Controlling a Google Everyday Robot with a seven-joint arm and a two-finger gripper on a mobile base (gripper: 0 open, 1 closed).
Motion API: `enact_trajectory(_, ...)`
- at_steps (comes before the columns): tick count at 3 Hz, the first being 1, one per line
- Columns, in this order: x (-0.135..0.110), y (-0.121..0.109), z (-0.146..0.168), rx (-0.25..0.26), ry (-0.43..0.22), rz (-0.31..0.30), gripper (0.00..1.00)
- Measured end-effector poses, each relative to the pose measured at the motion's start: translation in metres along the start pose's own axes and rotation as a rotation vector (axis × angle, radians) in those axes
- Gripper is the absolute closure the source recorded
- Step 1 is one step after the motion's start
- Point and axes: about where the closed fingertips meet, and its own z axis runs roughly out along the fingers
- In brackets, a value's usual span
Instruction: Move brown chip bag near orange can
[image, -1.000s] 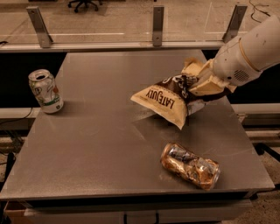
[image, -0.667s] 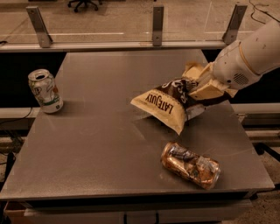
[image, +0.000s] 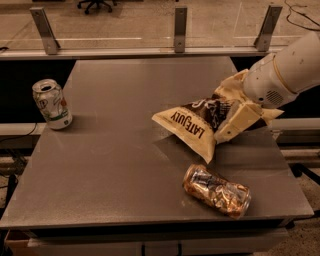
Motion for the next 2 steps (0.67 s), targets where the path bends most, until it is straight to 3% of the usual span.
enact_trajectory(1, 0.004, -0.006, -0.007, 0.025, -0.01, 0.017, 0.0)
enact_trajectory(2, 0.011, -0.031, -0.043, 0.093, -0.036, 0.014, 0.0)
